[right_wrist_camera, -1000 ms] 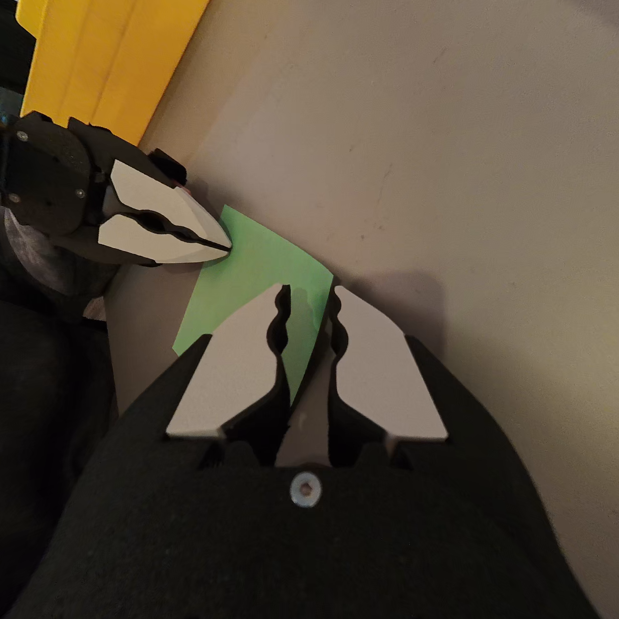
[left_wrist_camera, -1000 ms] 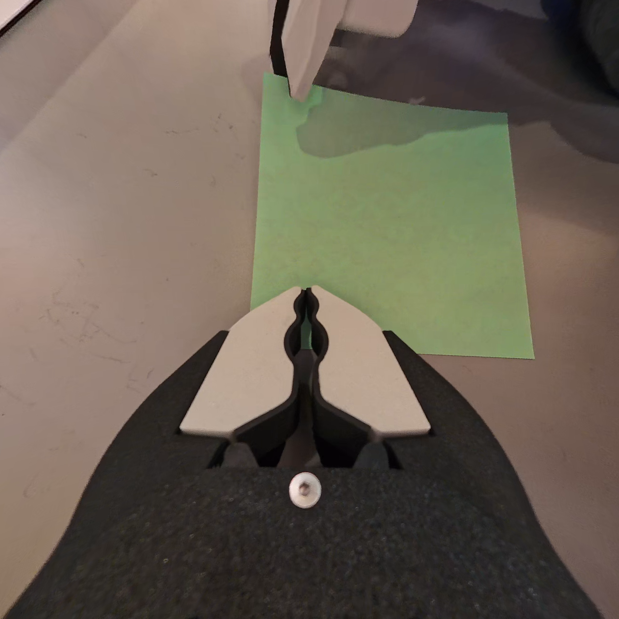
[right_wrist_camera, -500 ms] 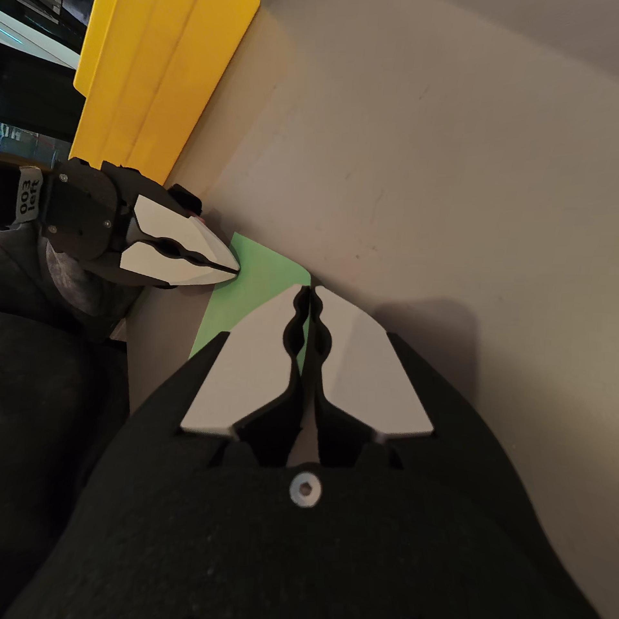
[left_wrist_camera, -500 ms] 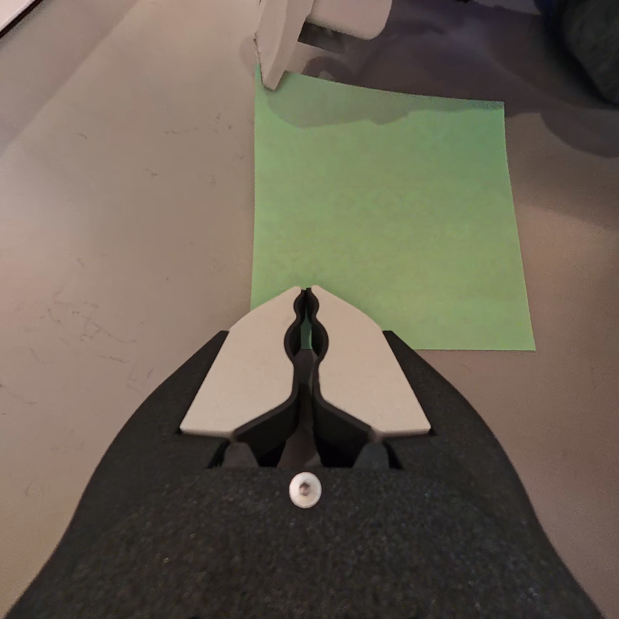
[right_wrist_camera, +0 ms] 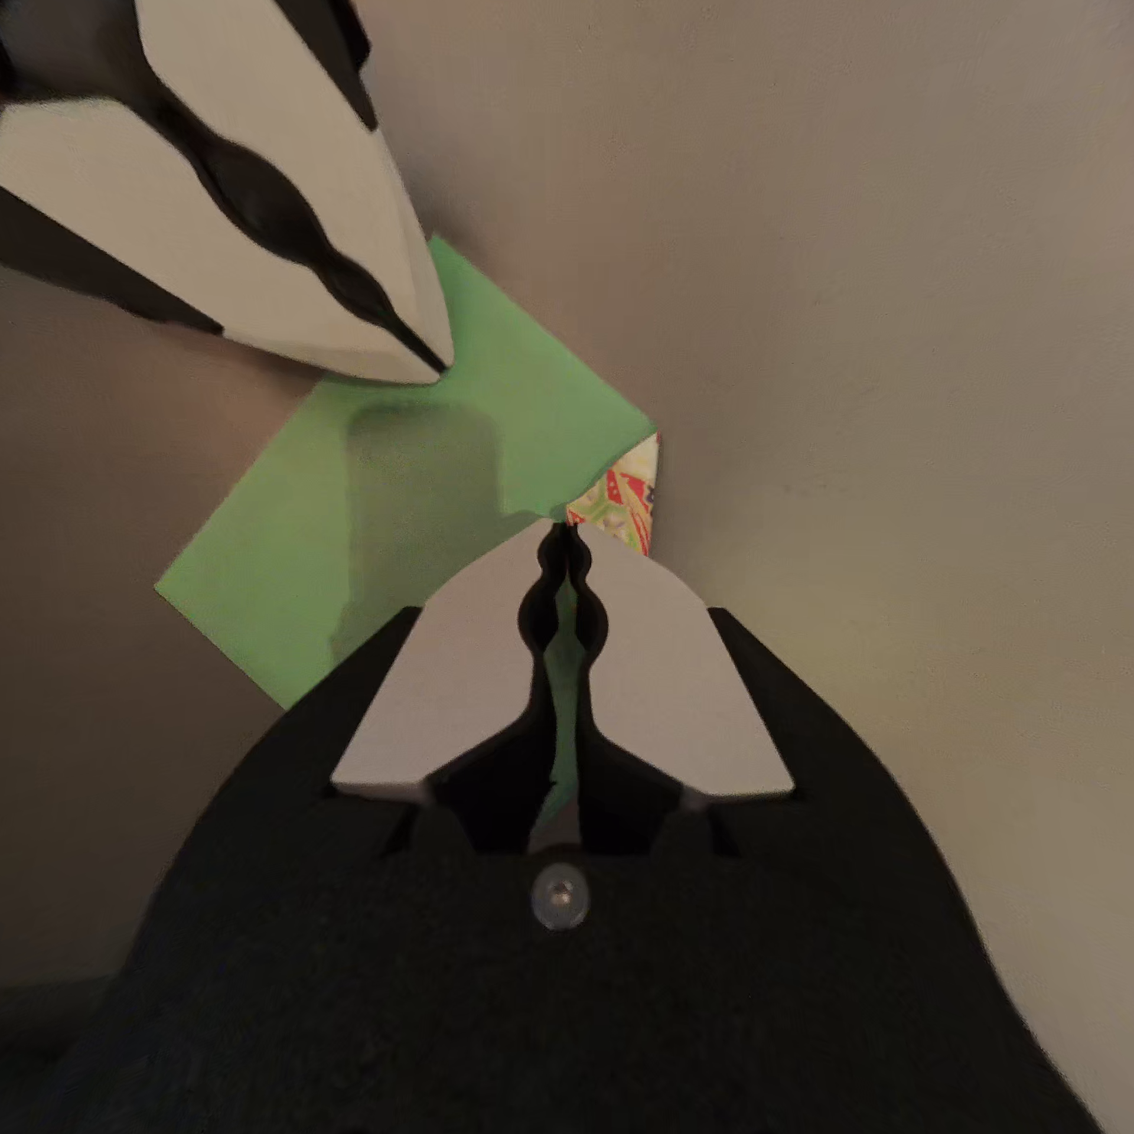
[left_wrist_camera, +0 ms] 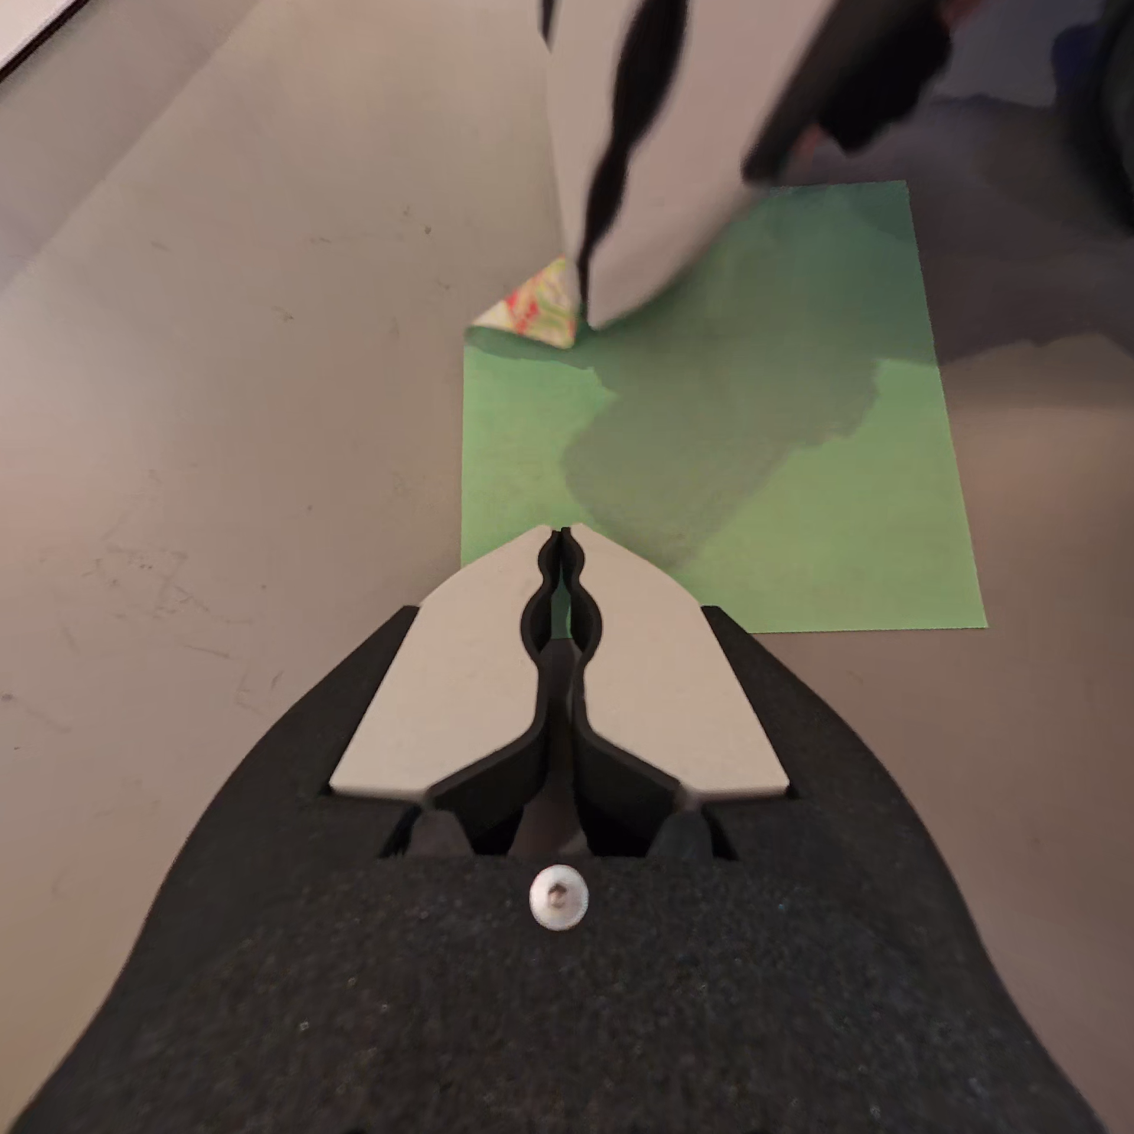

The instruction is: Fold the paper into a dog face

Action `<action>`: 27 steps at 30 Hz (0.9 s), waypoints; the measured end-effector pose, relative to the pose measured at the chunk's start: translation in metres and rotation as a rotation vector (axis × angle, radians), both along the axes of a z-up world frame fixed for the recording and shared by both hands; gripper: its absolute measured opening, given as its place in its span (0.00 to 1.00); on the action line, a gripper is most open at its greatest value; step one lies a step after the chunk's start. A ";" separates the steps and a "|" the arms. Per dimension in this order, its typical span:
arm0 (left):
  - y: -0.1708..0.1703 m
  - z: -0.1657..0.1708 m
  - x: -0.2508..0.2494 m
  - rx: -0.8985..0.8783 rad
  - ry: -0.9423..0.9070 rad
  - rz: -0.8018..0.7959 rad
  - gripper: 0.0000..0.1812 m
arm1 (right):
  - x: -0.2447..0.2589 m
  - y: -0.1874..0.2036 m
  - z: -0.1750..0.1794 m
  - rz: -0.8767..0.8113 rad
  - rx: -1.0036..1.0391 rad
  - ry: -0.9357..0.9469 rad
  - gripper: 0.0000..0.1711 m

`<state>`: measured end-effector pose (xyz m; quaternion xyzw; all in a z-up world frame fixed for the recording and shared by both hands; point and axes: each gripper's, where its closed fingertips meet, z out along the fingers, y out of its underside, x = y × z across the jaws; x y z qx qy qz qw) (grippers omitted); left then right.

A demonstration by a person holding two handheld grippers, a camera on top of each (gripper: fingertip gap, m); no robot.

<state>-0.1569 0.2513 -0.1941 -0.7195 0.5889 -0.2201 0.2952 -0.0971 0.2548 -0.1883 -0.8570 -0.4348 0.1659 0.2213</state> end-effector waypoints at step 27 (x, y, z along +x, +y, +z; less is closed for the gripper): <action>-0.029 0.000 0.002 0.006 0.020 -0.239 0.00 | -0.021 -0.019 -0.007 0.052 0.180 -0.200 0.00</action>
